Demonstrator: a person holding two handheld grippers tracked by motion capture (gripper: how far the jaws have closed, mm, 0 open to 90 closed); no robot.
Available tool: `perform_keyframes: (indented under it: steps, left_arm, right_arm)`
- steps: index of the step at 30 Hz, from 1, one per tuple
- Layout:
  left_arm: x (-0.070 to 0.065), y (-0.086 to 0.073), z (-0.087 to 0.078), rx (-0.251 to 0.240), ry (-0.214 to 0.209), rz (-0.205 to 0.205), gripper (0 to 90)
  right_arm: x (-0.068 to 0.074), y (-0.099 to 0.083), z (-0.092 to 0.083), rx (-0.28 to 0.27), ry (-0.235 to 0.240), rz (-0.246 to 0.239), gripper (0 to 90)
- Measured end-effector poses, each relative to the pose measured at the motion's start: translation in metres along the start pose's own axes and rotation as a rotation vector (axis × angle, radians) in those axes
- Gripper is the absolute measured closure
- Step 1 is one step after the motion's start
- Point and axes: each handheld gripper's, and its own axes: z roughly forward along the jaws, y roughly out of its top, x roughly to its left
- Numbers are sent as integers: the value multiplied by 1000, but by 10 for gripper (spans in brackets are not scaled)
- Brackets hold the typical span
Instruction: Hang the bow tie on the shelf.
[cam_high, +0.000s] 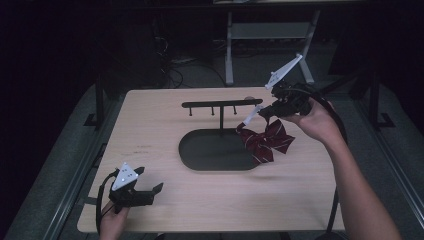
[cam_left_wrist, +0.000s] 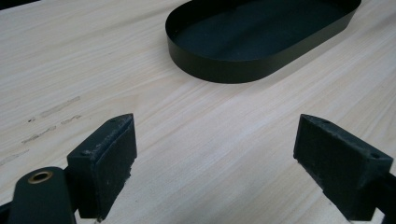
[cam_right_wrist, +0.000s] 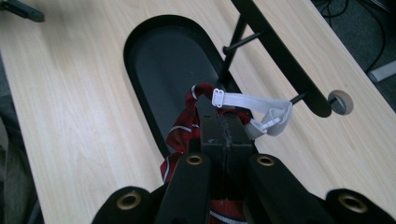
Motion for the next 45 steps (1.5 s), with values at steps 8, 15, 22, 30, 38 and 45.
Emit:
perform_keyframes:
  steps: [8,15,22,30,38,45]
  left_arm:
    - [0,0,0,2,0,4,130]
    - [-1,0,0,3,-4,-4,130]
    - [0,0,-1,-3,-5,-3,130]
    - [0,0,0,1,-8,-3,130]
    - [0,0,0,-1,-7,-6,130]
    - [1,0,1,-6,-10,-11,130]
  right_arm:
    - [-14,-6,9,8,-1,60,894]
    - [-32,-16,17,3,-6,131,895]
    - [-46,-24,29,15,-24,210,895]
    - [-57,-29,42,31,-52,273,895]
    - [-66,-31,50,3,-41,315,895]
    - [-69,-20,54,-1,-52,341,895]
